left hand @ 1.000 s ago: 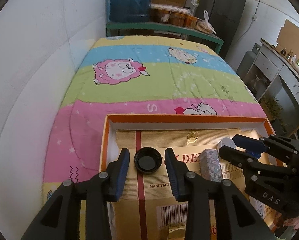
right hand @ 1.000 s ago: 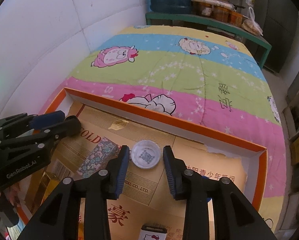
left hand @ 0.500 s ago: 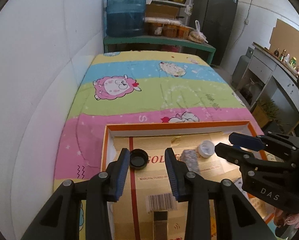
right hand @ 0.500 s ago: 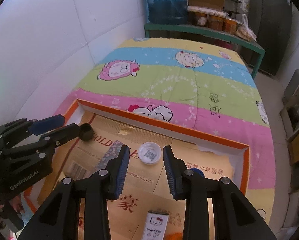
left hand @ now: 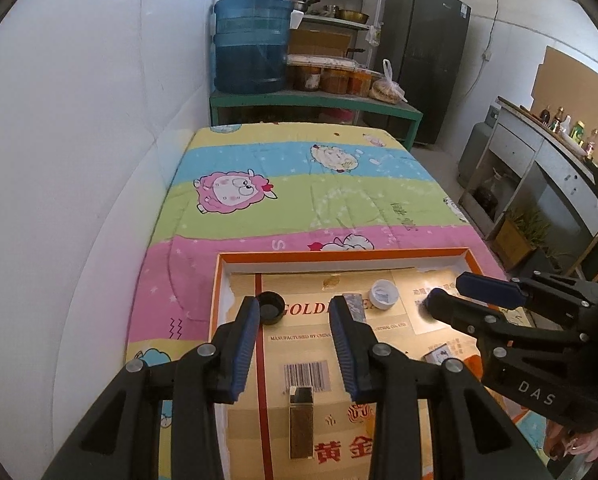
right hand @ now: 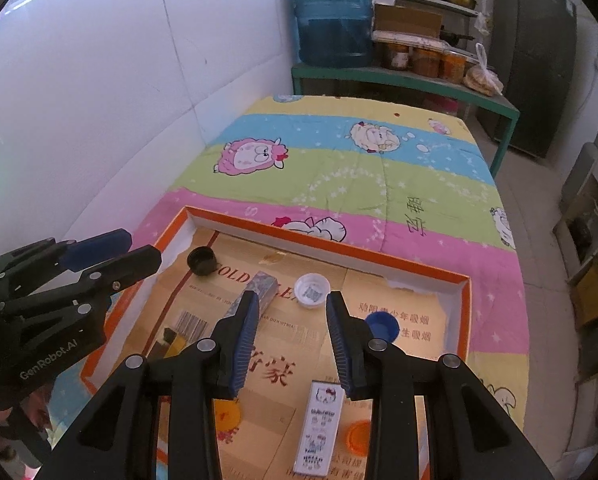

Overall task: Organize rigid objects
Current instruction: 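Withdraw both open grippers from the lid toward the quilt, then grasp the teal box with left gripper while right gripper grasps the red cap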

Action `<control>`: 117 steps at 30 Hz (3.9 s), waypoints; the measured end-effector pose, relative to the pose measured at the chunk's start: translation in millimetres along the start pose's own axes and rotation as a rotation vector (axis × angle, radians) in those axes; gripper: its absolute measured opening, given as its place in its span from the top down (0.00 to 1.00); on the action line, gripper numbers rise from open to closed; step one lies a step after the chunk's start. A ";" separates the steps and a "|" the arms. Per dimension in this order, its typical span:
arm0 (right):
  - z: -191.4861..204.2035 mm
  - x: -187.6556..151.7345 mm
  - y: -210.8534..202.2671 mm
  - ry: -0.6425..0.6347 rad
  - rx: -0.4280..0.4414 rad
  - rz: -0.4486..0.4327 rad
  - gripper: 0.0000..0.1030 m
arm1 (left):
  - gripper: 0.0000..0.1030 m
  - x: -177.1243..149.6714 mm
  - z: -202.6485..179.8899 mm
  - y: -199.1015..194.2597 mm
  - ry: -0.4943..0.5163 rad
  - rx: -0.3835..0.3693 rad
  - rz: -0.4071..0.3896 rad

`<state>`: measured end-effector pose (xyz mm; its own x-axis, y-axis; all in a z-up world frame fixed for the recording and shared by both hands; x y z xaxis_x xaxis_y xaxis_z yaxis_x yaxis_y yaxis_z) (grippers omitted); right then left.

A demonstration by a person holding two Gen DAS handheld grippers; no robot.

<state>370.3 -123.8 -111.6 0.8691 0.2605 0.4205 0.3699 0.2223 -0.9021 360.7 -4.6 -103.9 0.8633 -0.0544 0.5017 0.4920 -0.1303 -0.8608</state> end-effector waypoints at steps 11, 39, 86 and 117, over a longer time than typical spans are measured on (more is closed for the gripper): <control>10.1 -18.1 -24.8 0.016 0.010 -0.016 0.65 | 0.65 -17.3 -6.7 -30.8 -0.002 -0.023 -0.027; 26.4 -115.5 -97.6 0.121 -0.103 -0.149 0.65 | 0.65 -107.6 -34.6 -93.4 0.036 -0.061 -0.103; 20.4 -184.5 -56.7 0.188 -0.070 -0.070 0.65 | 0.78 -213.5 -78.5 -13.7 0.153 -0.075 0.028; 66.8 -184.7 11.1 0.062 -0.053 0.013 0.71 | 0.78 -201.2 -19.6 -36.7 -0.013 -0.076 -0.035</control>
<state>192.0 -106.7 -192.8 0.8919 0.2045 0.4033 0.3738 0.1685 -0.9121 166.7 -8.3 -171.6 0.8474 -0.0361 0.5298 0.5123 -0.2068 -0.8335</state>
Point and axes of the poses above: each gripper's, at about its wrist camera, not at the fingertips, and y roughly the way its jaws point, z to its left, x to its top, the point moved 8 cm from there along y, roughly the way its jaws point, and after that the axes turned 12 degrees about z, right-handed, at the moved point
